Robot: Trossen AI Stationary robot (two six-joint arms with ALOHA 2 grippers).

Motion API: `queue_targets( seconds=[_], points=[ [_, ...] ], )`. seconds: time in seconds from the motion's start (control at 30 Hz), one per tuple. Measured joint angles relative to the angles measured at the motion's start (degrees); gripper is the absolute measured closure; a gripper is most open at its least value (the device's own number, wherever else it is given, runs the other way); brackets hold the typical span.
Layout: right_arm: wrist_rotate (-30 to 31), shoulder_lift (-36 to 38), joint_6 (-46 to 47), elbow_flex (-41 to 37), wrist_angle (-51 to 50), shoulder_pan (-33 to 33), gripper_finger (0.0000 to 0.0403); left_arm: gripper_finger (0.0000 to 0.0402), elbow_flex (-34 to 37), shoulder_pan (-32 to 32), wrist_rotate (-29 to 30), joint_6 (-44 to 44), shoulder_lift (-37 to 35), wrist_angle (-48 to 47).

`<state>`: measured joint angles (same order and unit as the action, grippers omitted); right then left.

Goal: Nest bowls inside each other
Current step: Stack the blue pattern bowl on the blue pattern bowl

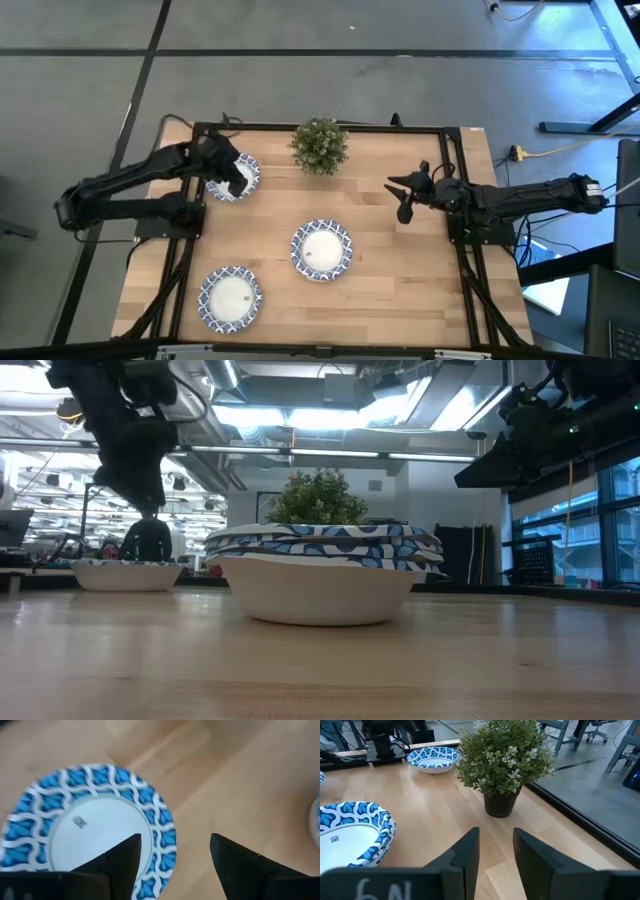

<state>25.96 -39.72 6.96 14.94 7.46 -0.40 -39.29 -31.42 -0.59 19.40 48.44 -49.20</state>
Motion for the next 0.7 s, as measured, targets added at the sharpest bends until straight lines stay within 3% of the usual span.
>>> queue_targets(
  seconds=[0.37, 0.7],
  points=[
    [0.0, 0.0, 0.4, 0.0, 0.0, -0.6, 0.0283, 0.0170, 0.0, 8.0, 4.0, 2.6, 13.8, -0.1],
    [0.0, 0.0, 0.5, 0.0, 0.0, -0.6, 0.0283, 0.0170, 0.0, 11.0, 5.9, 4.2, 21.1, 0.0]
  ],
)
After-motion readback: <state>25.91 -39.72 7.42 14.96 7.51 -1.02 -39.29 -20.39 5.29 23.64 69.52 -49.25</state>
